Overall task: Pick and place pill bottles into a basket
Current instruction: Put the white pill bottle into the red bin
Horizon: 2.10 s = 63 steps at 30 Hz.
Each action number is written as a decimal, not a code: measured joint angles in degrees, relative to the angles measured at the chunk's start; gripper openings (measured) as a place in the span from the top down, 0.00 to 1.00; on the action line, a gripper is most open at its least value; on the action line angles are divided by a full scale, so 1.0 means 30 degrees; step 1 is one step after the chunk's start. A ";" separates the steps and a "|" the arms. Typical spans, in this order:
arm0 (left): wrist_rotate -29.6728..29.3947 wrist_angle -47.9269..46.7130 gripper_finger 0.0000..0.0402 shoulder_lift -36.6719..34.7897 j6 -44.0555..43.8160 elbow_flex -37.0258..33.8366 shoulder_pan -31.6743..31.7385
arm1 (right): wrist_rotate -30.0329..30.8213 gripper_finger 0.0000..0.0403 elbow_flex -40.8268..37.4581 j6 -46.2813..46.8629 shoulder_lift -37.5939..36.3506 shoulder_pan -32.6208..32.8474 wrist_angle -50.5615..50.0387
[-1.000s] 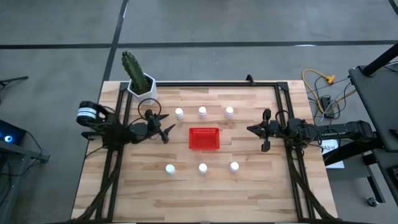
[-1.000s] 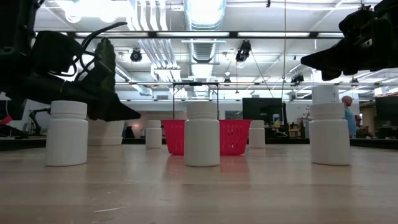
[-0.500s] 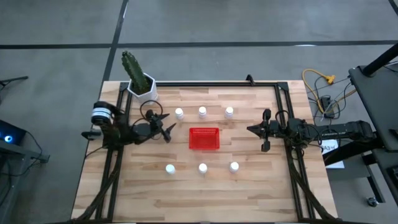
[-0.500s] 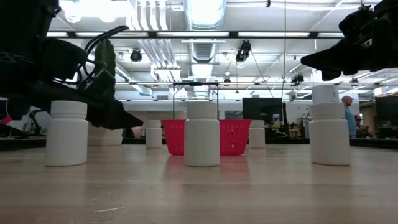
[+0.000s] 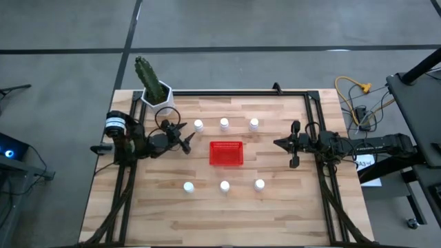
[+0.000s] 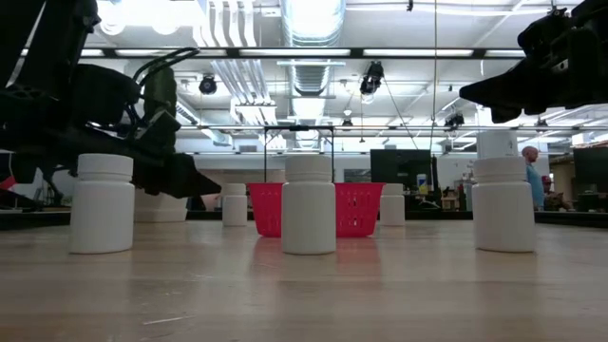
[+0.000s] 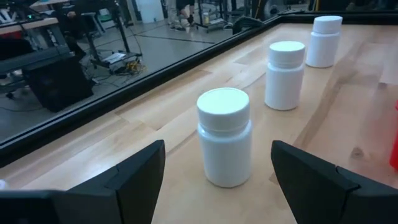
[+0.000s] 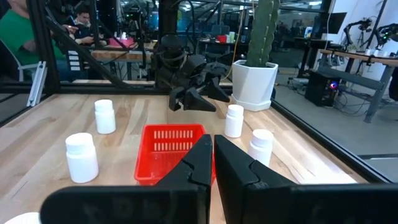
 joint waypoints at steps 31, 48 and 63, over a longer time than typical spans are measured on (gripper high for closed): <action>0.0888 -0.0743 0.32 0.3169 -0.0919 0.2336 0.0522 | 0.0005 0.98 0.0000 -0.0001 -0.0015 -0.0002 -0.0040; 0.0895 -0.0853 0.32 0.3271 -0.0413 0.3078 0.1172 | 0.0007 0.98 0.0000 -0.0003 -0.0002 -0.0005 -0.0444; 0.0916 -0.1680 0.32 0.3264 -0.0310 0.3621 0.1292 | 0.0007 0.98 0.0000 0.0000 -0.0015 -0.0007 -0.0437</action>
